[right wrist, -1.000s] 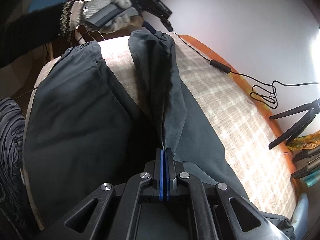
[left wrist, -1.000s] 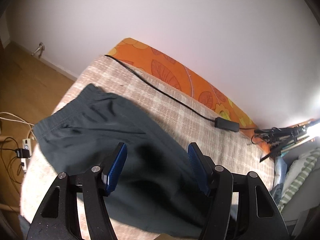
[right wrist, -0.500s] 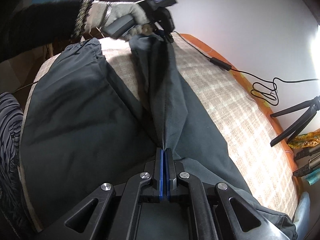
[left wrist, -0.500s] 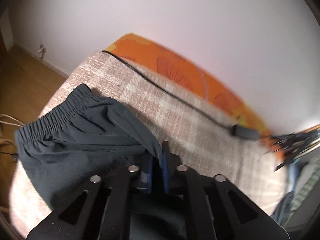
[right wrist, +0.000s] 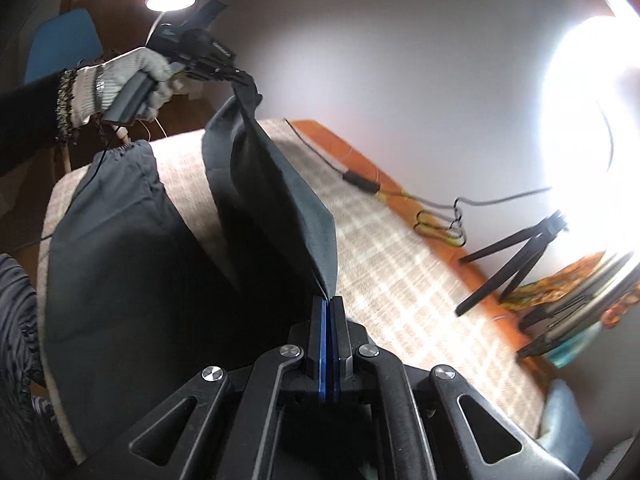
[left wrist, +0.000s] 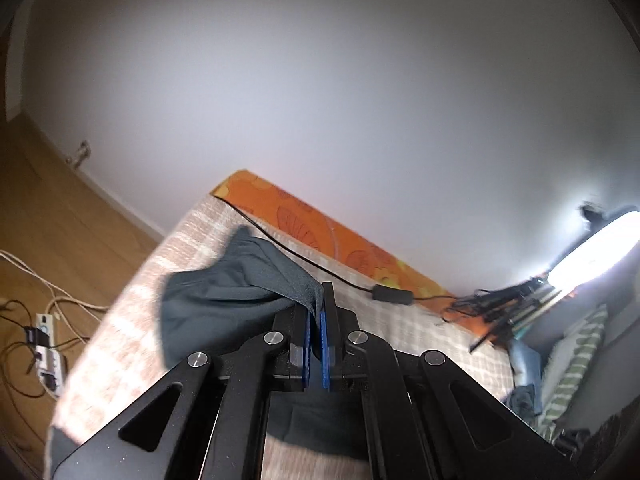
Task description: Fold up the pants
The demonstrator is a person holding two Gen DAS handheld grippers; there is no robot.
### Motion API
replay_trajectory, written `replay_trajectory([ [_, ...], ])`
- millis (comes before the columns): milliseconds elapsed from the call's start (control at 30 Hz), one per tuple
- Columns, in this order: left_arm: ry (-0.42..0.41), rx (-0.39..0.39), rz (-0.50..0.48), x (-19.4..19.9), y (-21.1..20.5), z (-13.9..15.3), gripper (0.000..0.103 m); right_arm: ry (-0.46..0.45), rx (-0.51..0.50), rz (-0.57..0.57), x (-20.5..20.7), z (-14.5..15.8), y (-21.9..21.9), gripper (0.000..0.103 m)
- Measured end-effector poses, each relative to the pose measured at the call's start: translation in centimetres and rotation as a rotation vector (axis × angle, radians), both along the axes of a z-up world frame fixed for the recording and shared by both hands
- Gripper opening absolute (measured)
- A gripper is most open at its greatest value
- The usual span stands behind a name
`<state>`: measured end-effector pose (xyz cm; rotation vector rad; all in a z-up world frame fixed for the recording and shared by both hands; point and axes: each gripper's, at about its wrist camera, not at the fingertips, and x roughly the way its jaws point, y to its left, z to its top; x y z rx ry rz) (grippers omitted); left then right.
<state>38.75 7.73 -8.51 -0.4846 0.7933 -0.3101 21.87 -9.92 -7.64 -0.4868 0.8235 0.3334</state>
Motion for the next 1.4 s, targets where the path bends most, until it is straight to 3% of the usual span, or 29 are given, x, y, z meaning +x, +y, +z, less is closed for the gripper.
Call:
replay_trajectory([
  [233, -0.047, 0.016, -0.026, -8.0, 2.4, 1.8, 0.002, -0.001, -0.039, 0.053, -5.1, 2.7, 2.8, 0.0],
  [433, -0.03, -0.023, -0.011, -14.9, 5.0, 0.1, 0.002, 0.046, -0.078, 0.124, -10.6, 2.7, 5.2, 0.0],
  [667, 0.028, -0.029, 0.009, -22.0, 6.5, -5.0, 0.002, 0.166, -0.1, 0.163, -15.5, -1.2, 6.5, 0.0],
  [933, 0.12, -0.059, 0.02, -24.4, 8.0, -9.2, 0.002, 0.297, -0.111, 0.169, -16.5, -5.8, 6.8, 0.0],
  [1067, 0.15, -0.081, 0.023, -24.7, 8.9, -9.6, 0.011, 0.35, -0.113, 0.159, -15.6, -7.2, 6.3, 0.0],
  [1167, 0.153, -0.082, 0.075, -24.6, 10.6, -9.2, 0.012, 0.368, -0.082, 0.147, -15.3, -7.0, 5.8, 0.009],
  [1267, 0.134, -0.088, 0.118, -24.2, 12.5, -8.6, 0.016, 0.393, 0.017, 0.147, -15.1, -5.3, 5.3, 0.035],
  [1300, 0.136, -0.073, 0.138, -23.9, 13.0, -8.4, 0.023, 0.375, 0.047, 0.149, -15.1, -4.4, 5.2, 0.036],
  [1400, 0.149, -0.041, 0.168, -22.4, 13.8, -8.6, 0.024, 0.321, 0.123, 0.137, -13.9, -2.4, 4.5, 0.044],
])
